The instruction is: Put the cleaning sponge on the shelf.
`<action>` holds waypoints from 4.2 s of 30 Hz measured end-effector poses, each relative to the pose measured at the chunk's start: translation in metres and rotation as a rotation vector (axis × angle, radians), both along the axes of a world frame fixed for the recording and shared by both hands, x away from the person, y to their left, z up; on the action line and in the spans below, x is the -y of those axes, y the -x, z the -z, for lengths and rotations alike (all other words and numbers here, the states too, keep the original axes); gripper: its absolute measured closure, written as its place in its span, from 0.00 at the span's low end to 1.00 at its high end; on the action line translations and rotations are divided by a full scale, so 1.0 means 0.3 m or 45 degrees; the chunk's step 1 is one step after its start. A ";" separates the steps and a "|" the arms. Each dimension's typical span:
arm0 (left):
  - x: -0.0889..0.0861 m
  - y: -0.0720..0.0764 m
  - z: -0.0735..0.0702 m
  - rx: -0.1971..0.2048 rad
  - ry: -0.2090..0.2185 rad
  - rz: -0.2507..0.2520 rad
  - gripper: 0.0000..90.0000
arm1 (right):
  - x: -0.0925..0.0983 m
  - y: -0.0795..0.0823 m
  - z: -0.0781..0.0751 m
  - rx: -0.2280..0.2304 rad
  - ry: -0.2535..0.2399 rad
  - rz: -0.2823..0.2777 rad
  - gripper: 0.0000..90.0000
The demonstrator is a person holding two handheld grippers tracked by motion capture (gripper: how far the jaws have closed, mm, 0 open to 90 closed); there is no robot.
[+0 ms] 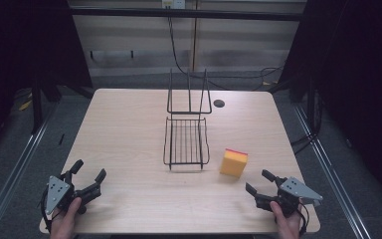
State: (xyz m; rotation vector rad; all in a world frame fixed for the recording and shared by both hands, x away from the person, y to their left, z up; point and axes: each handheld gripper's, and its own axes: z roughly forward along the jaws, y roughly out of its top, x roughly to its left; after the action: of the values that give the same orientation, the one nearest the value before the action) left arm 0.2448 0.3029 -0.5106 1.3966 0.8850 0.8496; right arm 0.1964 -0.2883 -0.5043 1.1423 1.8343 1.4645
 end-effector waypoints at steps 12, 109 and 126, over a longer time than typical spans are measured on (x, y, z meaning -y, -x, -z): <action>0.000 0.000 0.000 0.001 0.001 -0.001 0.17 | 0.007 -0.024 -0.019 -0.073 -0.011 -0.128 0.22; -0.001 -0.001 -0.001 -0.007 -0.008 0.005 0.17 | -0.013 -0.313 -0.107 0.031 -0.060 -0.598 0.66; -0.001 -0.001 -0.001 -0.006 -0.009 0.007 0.17 | -0.015 -0.323 -0.155 0.047 -0.078 -0.611 0.66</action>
State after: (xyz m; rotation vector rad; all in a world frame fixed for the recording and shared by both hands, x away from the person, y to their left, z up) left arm 0.2451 0.3033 -0.5104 1.4069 0.8826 0.8463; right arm 0.2932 -0.2838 -0.4577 0.7190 2.1475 1.7945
